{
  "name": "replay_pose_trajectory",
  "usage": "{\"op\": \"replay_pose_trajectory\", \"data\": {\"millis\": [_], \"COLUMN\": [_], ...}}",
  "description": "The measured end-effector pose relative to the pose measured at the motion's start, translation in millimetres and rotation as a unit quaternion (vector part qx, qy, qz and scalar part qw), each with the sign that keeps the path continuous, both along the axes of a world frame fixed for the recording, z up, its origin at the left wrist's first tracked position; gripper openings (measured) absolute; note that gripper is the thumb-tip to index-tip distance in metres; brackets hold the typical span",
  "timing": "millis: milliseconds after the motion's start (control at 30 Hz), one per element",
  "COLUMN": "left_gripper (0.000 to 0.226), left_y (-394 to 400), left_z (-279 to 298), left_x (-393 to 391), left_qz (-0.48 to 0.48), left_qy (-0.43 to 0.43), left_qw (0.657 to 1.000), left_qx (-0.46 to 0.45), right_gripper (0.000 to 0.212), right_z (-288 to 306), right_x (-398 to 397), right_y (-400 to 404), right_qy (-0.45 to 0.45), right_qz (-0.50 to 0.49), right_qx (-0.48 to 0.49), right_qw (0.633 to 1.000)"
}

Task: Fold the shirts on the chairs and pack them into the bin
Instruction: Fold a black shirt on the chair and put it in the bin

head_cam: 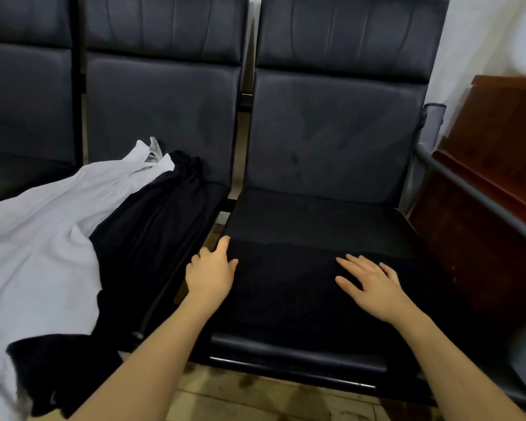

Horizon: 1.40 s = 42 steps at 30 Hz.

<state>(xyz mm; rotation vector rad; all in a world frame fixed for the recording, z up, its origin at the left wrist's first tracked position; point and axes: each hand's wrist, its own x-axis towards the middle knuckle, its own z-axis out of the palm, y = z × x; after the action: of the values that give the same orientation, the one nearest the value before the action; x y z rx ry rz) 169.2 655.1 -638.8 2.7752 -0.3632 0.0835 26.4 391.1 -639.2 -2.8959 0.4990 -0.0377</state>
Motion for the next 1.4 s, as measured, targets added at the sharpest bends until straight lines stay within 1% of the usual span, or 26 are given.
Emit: {"op": "replay_pose_trajectory", "data": {"millis": [100,200,267,367,533,633,733,767,800,900,1000,1100,1167,1267,1400], "left_gripper": [0.046,0.041,0.039,0.038,0.036,0.039,0.042,0.042,0.043,0.045,0.046,0.049,0.053,0.056,0.054], "left_y": [2,3,3,7,9,-2,-20,-27,-34,-54,-77,-101,-116,-138,-160], "left_z": [-1,-4,0,15,39,49,60,62,63,64,62,61,60,56,49], "left_x": [4,8,10,13,8,-3,-19,-25,-30,-47,-61,-74,-82,-92,-100], "left_qz": [-0.029,-0.081,-0.089,-0.094,-0.097,-0.12,-0.163,-0.177,-0.188,-0.215,-0.244,-0.273,-0.285,-0.296,-0.297], "left_qy": [-0.05,-0.033,-0.03,-0.063,-0.082,-0.106,-0.126,-0.127,-0.126,-0.099,-0.071,-0.055,-0.039,-0.019,-0.017], "left_qw": [0.996,0.984,0.969,0.94,0.905,0.898,0.895,0.895,0.897,0.906,0.91,0.91,0.912,0.916,0.914], "left_qx": [-0.061,-0.154,-0.228,-0.322,-0.405,-0.41,-0.395,-0.388,-0.38,-0.351,-0.328,-0.308,-0.293,-0.27,-0.276], "right_gripper": [0.055,0.055,0.055,0.057,0.062,0.06,0.047,0.043,0.041,0.044,0.048,0.049,0.048,0.046,0.037], "right_z": [1,0,-1,-2,-4,-8,-3,0,2,5,8,8,4,0,-1], "right_x": [10,19,23,28,44,49,42,36,29,0,-27,-46,-52,-52,-50], "right_y": [6,13,16,25,60,74,72,67,60,30,-2,-19,-21,-21,-28], "right_qy": [-0.001,0.011,0.016,0.032,0.042,0.011,-0.087,-0.115,-0.126,-0.099,-0.049,-0.032,-0.032,-0.052,-0.095], "right_qz": [0.017,0.03,0.03,0.033,0.053,0.067,0.056,0.05,0.05,0.036,-0.006,-0.037,-0.039,-0.039,-0.054], "right_qx": [-0.009,-0.011,-0.012,-0.02,-0.021,0.011,0.122,0.139,0.125,0.043,0.008,0.022,0.033,0.053,0.11], "right_qw": [1.0,0.999,0.999,0.999,0.997,0.998,0.987,0.982,0.983,0.994,0.999,0.999,0.998,0.996,0.988]}}
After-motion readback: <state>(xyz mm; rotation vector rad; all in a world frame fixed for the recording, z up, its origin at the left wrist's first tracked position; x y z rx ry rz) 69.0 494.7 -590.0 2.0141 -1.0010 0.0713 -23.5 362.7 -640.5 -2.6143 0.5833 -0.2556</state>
